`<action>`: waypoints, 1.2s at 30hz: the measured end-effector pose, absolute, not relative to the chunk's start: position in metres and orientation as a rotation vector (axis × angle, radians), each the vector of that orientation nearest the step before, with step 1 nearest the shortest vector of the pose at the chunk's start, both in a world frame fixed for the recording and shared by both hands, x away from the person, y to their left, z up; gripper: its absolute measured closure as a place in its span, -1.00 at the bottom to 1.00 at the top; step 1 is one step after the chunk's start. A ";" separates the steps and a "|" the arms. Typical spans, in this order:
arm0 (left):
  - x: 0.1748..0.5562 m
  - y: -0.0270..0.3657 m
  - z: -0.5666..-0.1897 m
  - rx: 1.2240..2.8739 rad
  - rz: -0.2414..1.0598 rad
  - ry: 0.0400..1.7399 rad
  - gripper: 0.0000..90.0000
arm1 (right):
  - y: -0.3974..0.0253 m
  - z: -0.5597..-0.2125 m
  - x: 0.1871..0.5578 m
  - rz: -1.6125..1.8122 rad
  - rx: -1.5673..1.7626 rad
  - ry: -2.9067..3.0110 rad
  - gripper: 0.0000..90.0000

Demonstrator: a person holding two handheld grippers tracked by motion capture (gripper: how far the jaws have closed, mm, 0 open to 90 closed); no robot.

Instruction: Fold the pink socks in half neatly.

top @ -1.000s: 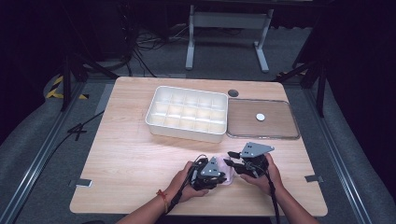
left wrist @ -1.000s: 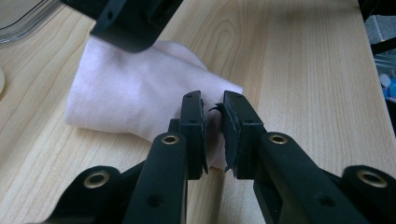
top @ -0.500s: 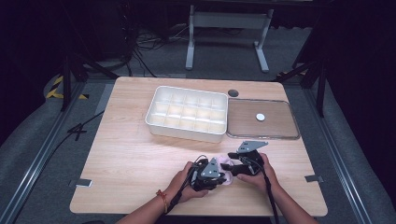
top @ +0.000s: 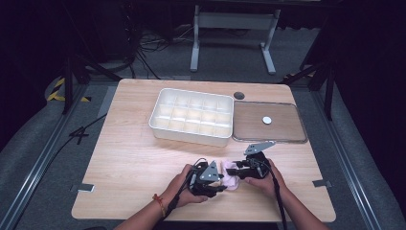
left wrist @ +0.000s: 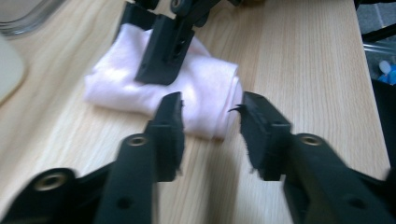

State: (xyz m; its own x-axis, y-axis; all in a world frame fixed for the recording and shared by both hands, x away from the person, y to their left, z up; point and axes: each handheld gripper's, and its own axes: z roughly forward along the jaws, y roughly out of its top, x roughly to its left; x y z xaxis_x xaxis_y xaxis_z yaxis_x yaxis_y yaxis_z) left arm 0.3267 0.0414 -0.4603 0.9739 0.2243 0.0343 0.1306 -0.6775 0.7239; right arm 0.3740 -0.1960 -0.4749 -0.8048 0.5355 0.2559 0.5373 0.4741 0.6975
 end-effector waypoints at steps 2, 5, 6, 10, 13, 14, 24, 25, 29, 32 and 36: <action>0.326 0.050 -0.457 2.344 0.169 0.283 -0.02 | -0.195 -0.474 0.373 -1.276 -0.967 -2.716 0.43; 0.327 0.068 -0.452 2.344 0.208 0.307 -0.29 | -0.194 -0.472 0.371 -1.274 -0.957 -2.735 0.49; 0.328 0.075 -0.450 2.334 0.213 0.336 -0.34 | -0.193 -0.472 0.370 -1.273 -0.952 -2.747 0.51; 0.334 0.096 -0.446 2.307 0.251 0.420 -0.42 | -0.193 -0.470 0.368 -1.277 -0.933 -2.781 0.56; 0.335 0.107 -0.446 2.324 0.266 0.448 -0.46 | -0.193 -0.467 0.365 -1.292 -0.912 -2.816 0.61; 0.335 0.111 -0.447 2.331 0.265 0.448 -0.46 | -0.194 -0.467 0.364 -1.295 -0.908 -2.821 0.63; 0.332 0.152 -0.461 2.390 0.318 0.556 -0.49 | -0.194 -0.468 0.363 -1.271 -0.933 -2.823 0.36; 0.332 0.155 -0.461 2.393 0.319 0.567 -0.48 | -0.193 -0.468 0.363 -1.260 -0.925 -2.829 0.33; 0.331 0.168 -0.465 2.403 0.329 0.599 -0.48 | -0.191 -0.472 0.366 -1.258 -0.909 -2.775 0.30; 0.332 0.176 -0.468 2.412 0.336 0.632 -0.48 | -0.192 -0.473 0.369 -1.255 -0.923 -2.759 0.20; 0.333 0.186 -0.472 2.400 0.275 0.668 -0.49 | -0.194 -0.475 0.371 -1.245 -0.954 -2.729 0.16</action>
State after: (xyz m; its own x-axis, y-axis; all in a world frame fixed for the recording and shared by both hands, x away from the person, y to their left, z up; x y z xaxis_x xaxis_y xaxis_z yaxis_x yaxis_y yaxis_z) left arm 0.3329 0.1864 -0.4718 0.8501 0.5257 0.0314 0.3955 -0.6767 0.6211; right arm 0.3711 -0.1937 -0.4748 -0.8162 0.5280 0.2347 0.5233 0.5032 0.6877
